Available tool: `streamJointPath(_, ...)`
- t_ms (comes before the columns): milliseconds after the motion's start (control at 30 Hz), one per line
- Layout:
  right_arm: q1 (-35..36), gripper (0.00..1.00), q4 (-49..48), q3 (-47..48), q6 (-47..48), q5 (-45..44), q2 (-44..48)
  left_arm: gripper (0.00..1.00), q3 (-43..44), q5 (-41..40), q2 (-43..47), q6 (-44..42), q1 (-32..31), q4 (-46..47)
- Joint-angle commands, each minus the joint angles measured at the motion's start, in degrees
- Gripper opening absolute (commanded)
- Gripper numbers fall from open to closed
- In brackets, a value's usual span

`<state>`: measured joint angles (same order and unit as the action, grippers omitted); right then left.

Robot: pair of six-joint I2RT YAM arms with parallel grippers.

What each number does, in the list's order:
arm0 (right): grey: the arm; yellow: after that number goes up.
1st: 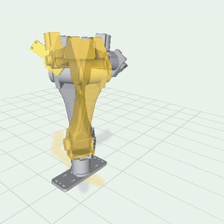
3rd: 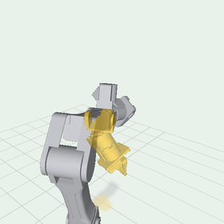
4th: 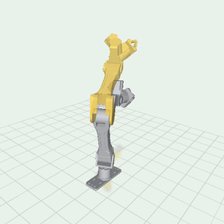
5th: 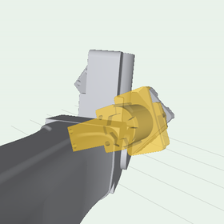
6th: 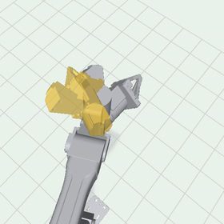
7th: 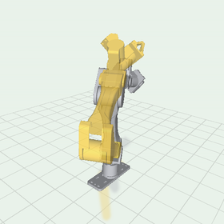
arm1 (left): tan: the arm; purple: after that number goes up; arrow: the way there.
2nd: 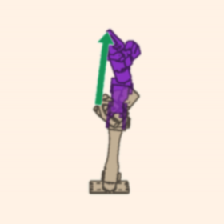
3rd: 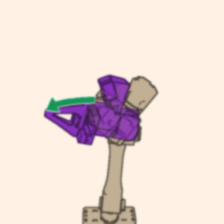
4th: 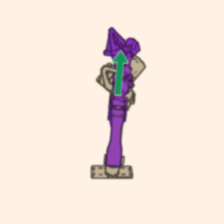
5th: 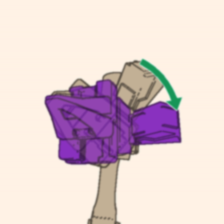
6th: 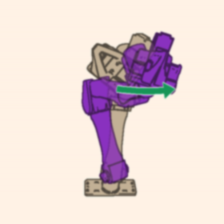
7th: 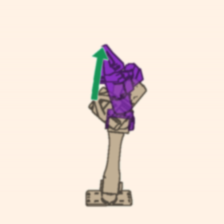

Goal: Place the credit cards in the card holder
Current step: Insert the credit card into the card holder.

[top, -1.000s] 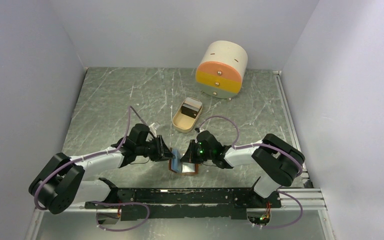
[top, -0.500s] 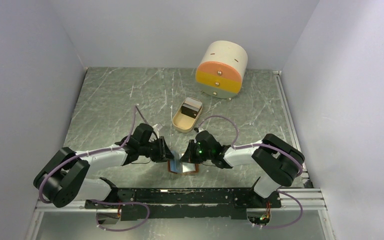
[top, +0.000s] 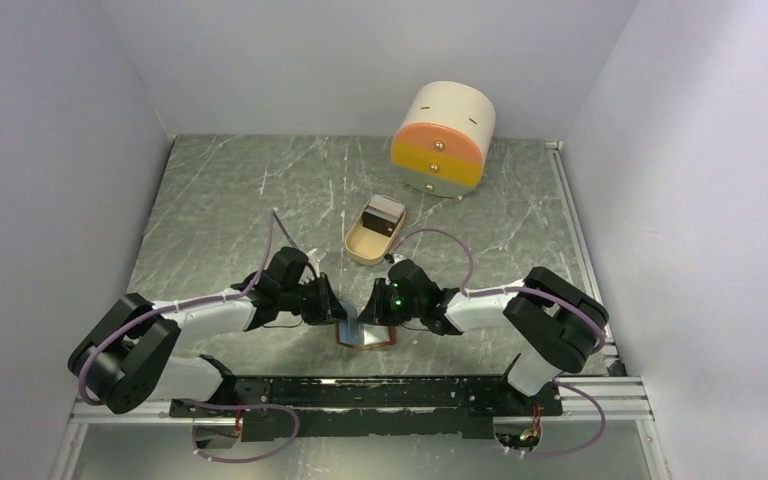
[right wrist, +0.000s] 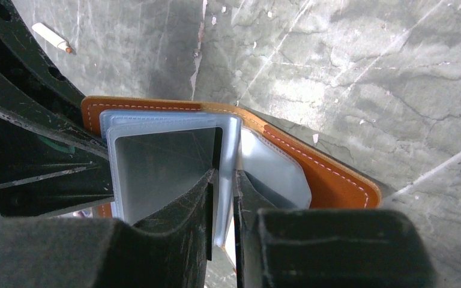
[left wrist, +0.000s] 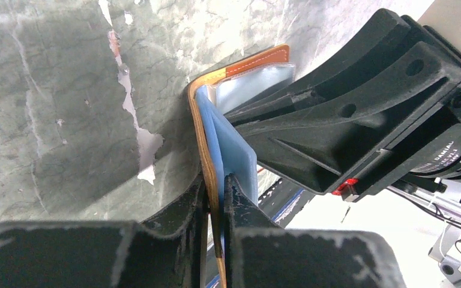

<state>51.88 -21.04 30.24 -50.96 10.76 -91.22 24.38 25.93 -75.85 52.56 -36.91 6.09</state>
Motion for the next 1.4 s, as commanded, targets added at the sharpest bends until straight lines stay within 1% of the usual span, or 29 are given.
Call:
streamJointPath(0, 0.91, 0.2, 1.72, 0.63, 1.61, -0.27, -1.94, 0.09, 2.12, 4.43, 2.45, 2.45, -0.97, 4.65)
streamJointPath(100, 0.9, 0.2, 1.26, 0.93, 1.77, 0.24, -2.53, 0.09, 2.16, 5.02, 2.6, 2.35, -1.06, 4.77)
streamJointPath(233, 0.86, 0.2, 0.83, 0.92, 2.0, 0.61, -2.73, 0.09, 0.84, 7.92, 2.26, 3.52, -1.06, 9.73)
streamJointPath(300, 0.86, 0.2, 0.58, 0.87, 1.93, 0.76, -2.74, 0.09, 0.95, 7.98, 1.97, 3.62, -1.06, 9.74)
streamJointPath(367, 0.9, 0.2, 0.89, 0.98, 2.3, 0.68, -2.7, 0.09, 2.04, 6.22, 2.07, 2.64, -1.27, 6.04)
streamJointPath(500, 0.8, 0.23, 7.24, 2.62, 4.18, -0.85, -0.53, 0.09, 6.2, -0.64, 2.49, -0.68, -1.49, -7.49)
streamJointPath(567, 0.8, 0.28, 11.48, 3.88, 5.32, -2.27, 2.25, 0.09, 7.15, -2.27, 2.93, -1.55, -1.47, -10.89)
streamJointPath(667, 0.78, 0.36, 17.28, 6.31, 5.98, -4.15, 7.35, 0.09, 7.73, -2.87, 3.43, -1.55, -1.5, -13.52)
streamJointPath(700, 0.78, 0.4, 18.25, 6.62, 5.64, -4.53, 8.9, 0.09, 7.97, -3.09, 3.36, -1.43, -1.5, -14.38)
streamJointPath(767, 0.8, 0.52, 19.4, 7.18, 4.63, -4.52, 11.35, 0.09, 8.89, -3.77, 2.85, -1.31, -1.49, -16.06)
streamJointPath(800, 0.84, 0.55, 20.02, 7.53, 4.23, -4.46, 12.36, 0.09, 9.41, -4.18, 2.56, -1.38, -1.49, -16.9)
streamJointPath(967, 1.9, 0.58, 21.98, 8.08, 2.64, -5.1, 16.83, 0.09, 10.93, -5.23, 2.46, -1.25, -1.52, -18.87)
streamJointPath(1067, 2.97, 0.6, 22.9, 8.57, 2.4, -5.6, 17.76, 0.09, 11.02, -4.76, 2.51, -0.93, -1.51, -18.58)
streamJointPath(1167, 4.41, 0.64, 23.42, 9.78, 2.48, -5.99, 17.01, 0.09, 10.98, -4.54, 2.21, -0.66, -1.58, -18.25)
streamJointPath(1367, 6.47, 0.62, 24.14, 11.37, 2.7, -7.88, 13.7, 0.09, 10.76, -3.98, 1.4, -0.35, -1.59, -17.76)
